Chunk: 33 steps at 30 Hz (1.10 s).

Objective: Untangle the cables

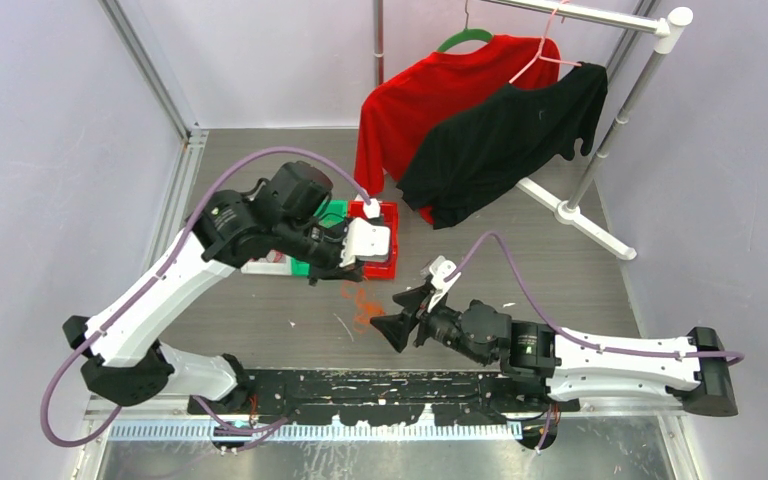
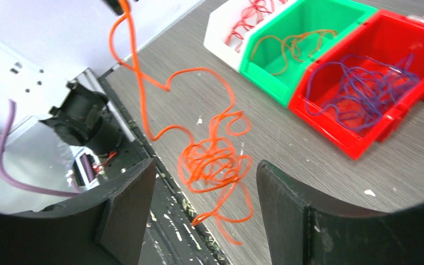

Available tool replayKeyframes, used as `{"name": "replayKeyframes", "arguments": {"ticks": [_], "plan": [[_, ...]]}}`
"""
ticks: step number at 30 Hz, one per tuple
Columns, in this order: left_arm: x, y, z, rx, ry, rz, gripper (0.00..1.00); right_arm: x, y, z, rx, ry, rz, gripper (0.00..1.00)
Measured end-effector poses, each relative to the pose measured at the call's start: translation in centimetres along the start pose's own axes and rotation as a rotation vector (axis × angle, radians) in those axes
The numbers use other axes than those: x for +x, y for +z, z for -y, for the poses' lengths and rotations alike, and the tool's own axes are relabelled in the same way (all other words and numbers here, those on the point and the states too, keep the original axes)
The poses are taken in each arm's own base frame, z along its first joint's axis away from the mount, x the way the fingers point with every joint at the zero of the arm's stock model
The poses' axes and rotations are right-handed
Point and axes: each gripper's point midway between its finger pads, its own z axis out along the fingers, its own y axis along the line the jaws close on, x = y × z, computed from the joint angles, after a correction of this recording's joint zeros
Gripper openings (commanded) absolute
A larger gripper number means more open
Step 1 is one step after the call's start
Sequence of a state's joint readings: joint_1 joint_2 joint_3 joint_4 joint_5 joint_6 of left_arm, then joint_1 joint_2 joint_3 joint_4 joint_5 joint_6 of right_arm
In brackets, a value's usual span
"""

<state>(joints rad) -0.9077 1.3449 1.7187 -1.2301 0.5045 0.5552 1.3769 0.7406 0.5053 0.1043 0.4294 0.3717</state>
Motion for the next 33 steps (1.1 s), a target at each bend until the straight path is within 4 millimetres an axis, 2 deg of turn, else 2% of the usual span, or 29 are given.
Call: {"name": "replayKeyframes", "arguments": {"ticks": [6,10,15,19,23,26,28,33], "plan": [[-0.7,-1.8,0.0,-0.058,0.044,0.031,0.00,-2.0,0.2,-2.8,-0.124,-0.017,0.031,0.74],[-1.1,-2.1,-0.2,-0.068,0.061,0.039,0.00,-3.7,0.5,-4.1,-0.166,-0.038,0.066,0.74],[-1.0,-2.1,0.0,-0.063,0.067,0.036,0.00,-5.0,2.3,-5.1,-0.160,-0.089,0.084,0.69],[-1.4,-2.6,0.3,-0.055,0.074,0.048,0.00,-4.7,3.4,-4.9,-0.132,-0.119,0.087,0.55],[-2.1,-3.4,0.7,-0.052,0.100,0.073,0.00,-4.6,3.7,-4.9,-0.131,-0.119,0.093,0.41],[-2.4,-4.3,1.4,-0.047,0.116,0.089,0.00,-4.8,3.6,-5.0,-0.138,-0.103,0.111,0.24],[-2.7,-4.8,1.8,-0.044,0.124,0.102,0.00,-4.6,3.6,-4.8,-0.130,-0.098,0.116,0.22],[-3.8,-5.9,2.5,-0.031,0.139,0.140,0.00,-4.0,3.8,-3.4,-0.073,-0.096,0.119,0.23]]}}
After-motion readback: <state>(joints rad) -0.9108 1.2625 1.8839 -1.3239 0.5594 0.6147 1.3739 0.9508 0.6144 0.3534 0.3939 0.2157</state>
